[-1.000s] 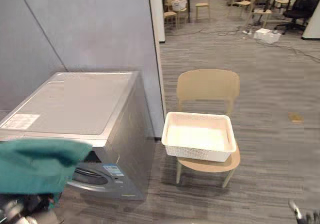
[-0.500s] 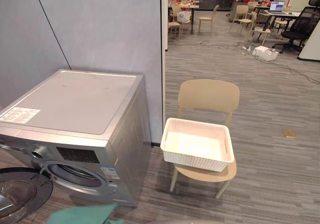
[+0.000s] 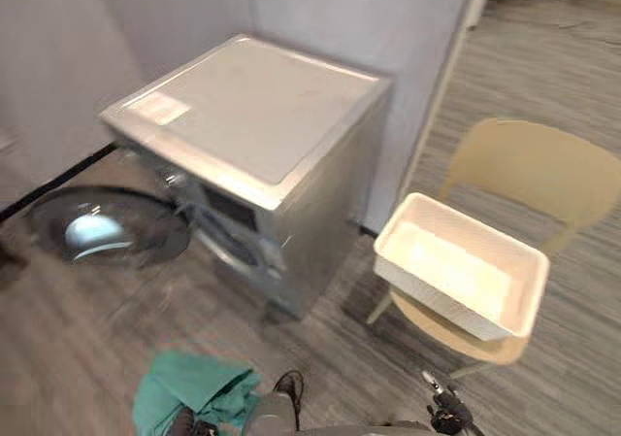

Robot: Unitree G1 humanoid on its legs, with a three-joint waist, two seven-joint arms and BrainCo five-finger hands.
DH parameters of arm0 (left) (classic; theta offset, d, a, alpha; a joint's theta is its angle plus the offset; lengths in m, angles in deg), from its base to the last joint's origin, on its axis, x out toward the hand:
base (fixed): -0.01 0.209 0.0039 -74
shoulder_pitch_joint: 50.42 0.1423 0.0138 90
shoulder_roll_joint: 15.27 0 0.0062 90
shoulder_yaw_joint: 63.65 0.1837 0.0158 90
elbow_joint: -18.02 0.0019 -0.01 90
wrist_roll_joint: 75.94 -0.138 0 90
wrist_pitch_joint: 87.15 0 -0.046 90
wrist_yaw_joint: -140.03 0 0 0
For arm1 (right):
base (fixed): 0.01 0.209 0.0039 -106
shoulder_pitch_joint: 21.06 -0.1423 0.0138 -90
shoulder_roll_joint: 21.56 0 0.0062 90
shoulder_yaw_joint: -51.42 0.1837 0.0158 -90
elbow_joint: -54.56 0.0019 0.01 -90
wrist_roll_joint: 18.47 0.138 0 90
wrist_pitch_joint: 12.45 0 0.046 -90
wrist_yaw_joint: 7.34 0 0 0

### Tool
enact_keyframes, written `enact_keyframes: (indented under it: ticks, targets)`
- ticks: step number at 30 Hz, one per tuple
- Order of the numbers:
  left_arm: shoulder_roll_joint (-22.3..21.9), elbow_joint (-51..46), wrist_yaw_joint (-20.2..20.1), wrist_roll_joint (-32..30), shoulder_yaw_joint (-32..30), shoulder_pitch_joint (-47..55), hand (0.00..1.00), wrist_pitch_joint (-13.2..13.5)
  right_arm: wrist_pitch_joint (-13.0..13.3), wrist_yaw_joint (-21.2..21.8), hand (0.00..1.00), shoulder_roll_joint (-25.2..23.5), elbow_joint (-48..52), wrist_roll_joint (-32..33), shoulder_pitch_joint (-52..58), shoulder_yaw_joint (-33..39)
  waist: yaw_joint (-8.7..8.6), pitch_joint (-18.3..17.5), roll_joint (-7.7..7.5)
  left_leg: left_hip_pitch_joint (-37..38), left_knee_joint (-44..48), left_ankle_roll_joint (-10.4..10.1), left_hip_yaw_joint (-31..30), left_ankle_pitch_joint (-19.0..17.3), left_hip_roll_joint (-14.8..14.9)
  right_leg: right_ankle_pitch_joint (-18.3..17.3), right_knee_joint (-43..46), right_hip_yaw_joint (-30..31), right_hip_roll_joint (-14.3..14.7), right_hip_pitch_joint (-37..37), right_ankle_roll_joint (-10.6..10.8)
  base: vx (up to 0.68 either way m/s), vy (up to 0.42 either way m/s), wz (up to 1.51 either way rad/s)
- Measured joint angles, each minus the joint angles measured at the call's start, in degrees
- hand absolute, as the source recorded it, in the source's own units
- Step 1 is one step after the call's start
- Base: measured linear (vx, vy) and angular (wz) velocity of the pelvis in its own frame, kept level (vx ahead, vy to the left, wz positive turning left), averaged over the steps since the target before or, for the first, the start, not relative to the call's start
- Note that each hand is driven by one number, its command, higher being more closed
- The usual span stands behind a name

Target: Pick up the laundry basket with both hands and put the clothes into the washing machine.

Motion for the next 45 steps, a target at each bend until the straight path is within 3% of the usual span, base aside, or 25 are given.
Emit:
enact_keyframes:
  ticks: [5,7,8,9,11,12,15,17,18,19,20,21,23,24,26,28,30,31,32,36,38,39,41,43,45]
  targets:
    - [0.55,-4.40,0.11,-0.53,3.45,-0.97,1.00,0.06,-0.02,-1.50,0.00,0.54,-1.31,0.12,0.33,2.37,-0.23,-0.21,0.41,0.50,9.58,0.31,1.11,-0.88,10.67,1.27,1.87,-5.78,-3.79,3.22,1.98,0.03,0.128,0.81]
    - [0.38,-4.34,0.20,-0.43,5.72,-1.73,1.00,-0.03,-0.21,-1.85,0.00,1.14,-2.83,0.20,0.55,4.88,-0.40,-0.84,1.48,2.72,4.56,-2.06,0.56,1.77,13.27,2.64,3.12,-6.96,-5.23,3.23,4.04,0.12,0.363,0.59]
    - [0.18,-4.35,0.25,-0.37,7.23,-2.47,1.00,-0.11,-0.31,-1.98,0.00,1.62,-4.29,0.20,0.68,6.76,-0.55,-1.67,2.50,4.34,0.87,-8.90,-0.98,-0.26,12.17,4.39,3.38,-7.77,-6.23,3.22,5.56,0.13,0.438,0.56]
    - [0.17,-4.36,0.28,-0.11,7.40,-3.26,1.00,-0.09,-0.31,-2.16,0.00,1.88,-5.08,0.21,0.55,7.73,-0.63,-1.89,2.06,4.22,0.12,-10.41,-0.75,-1.39,11.14,5.43,3.05,-7.93,-7.04,3.33,6.16,0.08,0.534,0.77]
    - [1.41,-4.42,0.90,0.87,9.54,-5.16,1.00,-0.02,-0.90,-3.05,0.00,0.67,-6.99,0.22,-0.14,8.22,-1.32,-1.37,-1.00,1.87,1.99,-9.59,-1.50,-2.68,6.89,10.86,-2.61,-7.46,-8.62,4.27,6.12,0.05,0.455,0.60]
    - [1.97,-4.48,1.00,1.18,10.99,-4.90,1.00,-0.09,-1.65,-3.32,0.00,0.70,-7.17,0.20,-0.16,8.28,-1.41,-1.44,-1.46,0.72,5.88,-8.42,-1.83,-5.38,5.72,14.83,-4.88,-7.04,-8.67,5.89,6.23,0.06,0.319,0.25]
    - [3.05,-4.62,0.99,1.15,14.51,-3.95,1.00,-0.05,-1.65,-3.35,0.00,0.89,-6.52,0.71,0.83,8.51,-1.55,-1.81,-1.46,-1.15,12.46,-5.09,-1.54,-11.82,2.38,18.40,-5.33,-5.84,-12.31,7.02,6.71,0.05,0.413,0.17]
    - [2.79,-4.69,0.97,0.04,16.83,-3.75,1.00,-0.18,-1.37,-3.18,0.00,1.57,-4.93,0.73,1.00,10.04,-1.78,-2.31,-1.26,-2.38,14.41,-2.47,-0.81,-13.82,-1.62,22.55,-3.79,-4.86,-17.15,6.26,2.00,0.02,0.400,0.20]
    - [2.46,-4.70,0.95,-1.92,18.06,-3.53,1.00,-0.25,-1.10,-3.50,0.00,2.25,-3.91,0.78,1.49,10.87,-1.83,-2.61,0.45,-2.10,14.13,-1.15,-0.54,-14.55,-3.18,27.70,-2.60,-4.06,-19.14,5.14,-4.97,0.03,0.361,0.18]
    - [2.43,-4.77,0.91,-3.01,18.50,-3.15,1.00,-0.24,-0.92,-3.65,0.00,2.79,-3.08,0.78,1.60,11.48,-1.82,-2.54,1.23,-1.38,13.72,-0.58,-0.70,-14.79,-3.57,29.67,-1.12,-2.31,-19.90,4.36,-7.97,0.05,0.331,0.15]
    - [2.20,-5.07,0.99,-4.13,18.67,-2.78,1.00,-0.19,-0.98,-3.78,0.00,3.11,-1.72,0.72,1.64,12.28,-2.00,-2.13,2.31,0.64,13.35,1.12,-1.37,-15.01,-3.91,26.59,5.03,5.42,-19.37,1.75,-10.44,0.10,0.245,0.07]
    - [3.57,-5.16,1.15,-5.25,18.35,-1.95,1.00,-0.09,-1.27,-3.72,0.00,1.83,-0.71,0.61,1.90,11.44,-1.85,-1.72,2.91,4.29,10.93,2.12,-1.69,-14.99,-3.91,13.15,15.85,16.24,-13.58,-2.02,-5.05,0.10,0.217,0.07]
    - [4.44,-5.22,1.17,-5.69,18.35,-1.82,1.00,0.01,-1.41,-3.44,0.00,0.09,0.45,0.64,2.62,9.84,-1.87,-1.75,1.95,6.79,8.39,3.09,-1.84,-14.66,-4.21,6.19,22.38,22.44,-8.14,-4.93,-3.07,0.06,0.158,0.09]
    - [4.82,-5.62,1.16,-5.73,18.45,-1.83,1.00,0.03,-1.24,-2.55,0.00,-2.66,2.52,0.73,4.12,7.05,-2.29,-1.78,0.46,8.63,5.76,3.56,-2.16,-14.16,-4.99,0.41,28.23,26.51,-1.10,-8.89,-2.62,0.00,0.067,0.33]
    - [3.60,-5.43,1.10,-5.79,18.79,-2.31,1.00,-0.10,-1.38,-1.49,0.00,-3.80,6.55,0.80,6.17,4.69,-3.67,-1.92,-0.76,9.63,4.20,3.66,-2.81,-14.14,-6.16,-4.80,28.80,27.37,6.28,-15.27,-1.96,0.06,-0.017,0.38]
    - [1.84,-3.63,1.12,-6.44,19.09,-3.66,1.00,-0.12,-1.41,-1.41,0.00,-3.62,7.10,0.95,7.94,4.49,-4.03,-1.93,-0.50,10.90,2.21,3.80,-4.35,-14.15,-5.98,-5.71,21.26,28.16,11.19,-19.03,-1.08,0.18,-0.092,0.48]
    - [0.80,-3.10,1.16,-7.54,19.27,-4.51,1.00,-0.25,-1.42,-1.54,0.00,-3.63,7.10,1.24,8.62,4.49,-5.58,-1.99,-0.86,12.36,0.90,3.36,-5.96,-14.37,-5.60,-4.95,11.97,27.37,11.01,-18.52,-1.16,0.27,-0.187,0.82]
    - [0.54,-3.05,1.17,-8.04,20.46,-5.10,1.00,-0.37,-1.33,-1.66,0.00,-4.12,7.16,1.25,8.60,4.38,-6.11,-2.65,-1.78,13.87,0.17,1.86,-7.05,-15.30,-4.86,2.50,4.13,25.51,10.10,-16.21,-1.92,0.34,-0.227,0.61]
    - [0.57,-3.05,1.20,-8.08,20.95,-5.38,1.00,-0.41,-1.31,-1.65,0.00,-4.13,7.19,1.21,8.62,4.35,-6.13,-3.09,-1.59,14.29,0.05,0.98,-6.64,-15.78,-3.78,3.57,2.98,23.41,10.50,-15.01,-3.14,0.38,-0.229,0.51]
    - [0.66,-3.83,0.96,-8.96,24.30,-7.69,1.00,-0.43,-1.12,-1.58,0.00,-4.17,9.50,1.19,7.75,3.21,-6.54,-4.14,0.10,15.48,3.60,-0.49,-1.84,-14.99,0.58,-0.92,1.87,19.75,13.78,-10.98,-4.86,0.40,-0.189,0.43]
    - [0.70,-5.29,0.95,-8.31,24.75,-7.10,1.00,-0.43,-1.16,-1.55,0.00,-4.15,9.59,1.19,7.51,2.55,-6.46,-4.06,0.47,10.91,21.02,-3.35,-1.64,-13.30,3.53,-2.71,0.58,19.50,15.64,-6.18,-5.10,0.36,-0.130,-0.03]
    - [0.70,-7.46,0.93,-7.87,24.56,-5.75,1.00,-0.41,-1.08,-1.55,0.00,-4.02,9.89,1.24,7.26,1.98,-6.37,-4.23,1.53,6.19,33.30,-6.77,-3.37,-8.39,5.52,-3.31,-0.30,20.25,17.48,-3.90,-6.05,0.30,-0.091,-0.36]
    - [0.64,-9.73,0.79,-7.81,23.29,-3.40,1.00,-0.36,-1.11,-1.66,0.00,-3.08,10.63,1.29,6.73,0.77,-5.53,-4.07,2.52,0.01,48.78,-9.05,-5.39,-4.48,7.66,-3.55,-2.00,23.95,19.92,-0.89,-6.60,0.26,-0.004,-1.04]
    - [0.72,-9.93,0.96,-7.79,21.37,-2.01,1.00,-0.37,-1.29,-2.56,0.00,-3.13,10.13,1.28,5.30,-0.04,-4.98,-3.96,2.18,-3.32,53.03,-7.47,-4.88,-5.92,8.03,-2.31,-4.74,28.03,20.33,2.44,-7.27,0.25,0.074,-1.33]
    - [0.82,-10.36,1.08,-7.60,20.60,-0.86,1.00,-0.34,-1.40,-3.25,0.00,-2.94,9.54,1.21,5.20,-0.86,-4.55,-4.01,1.70,-5.52,46.05,-2.88,-5.65,-8.69,8.92,-0.75,-8.18,33.32,20.11,4.43,-6.68,0.23,0.134,-1.30]
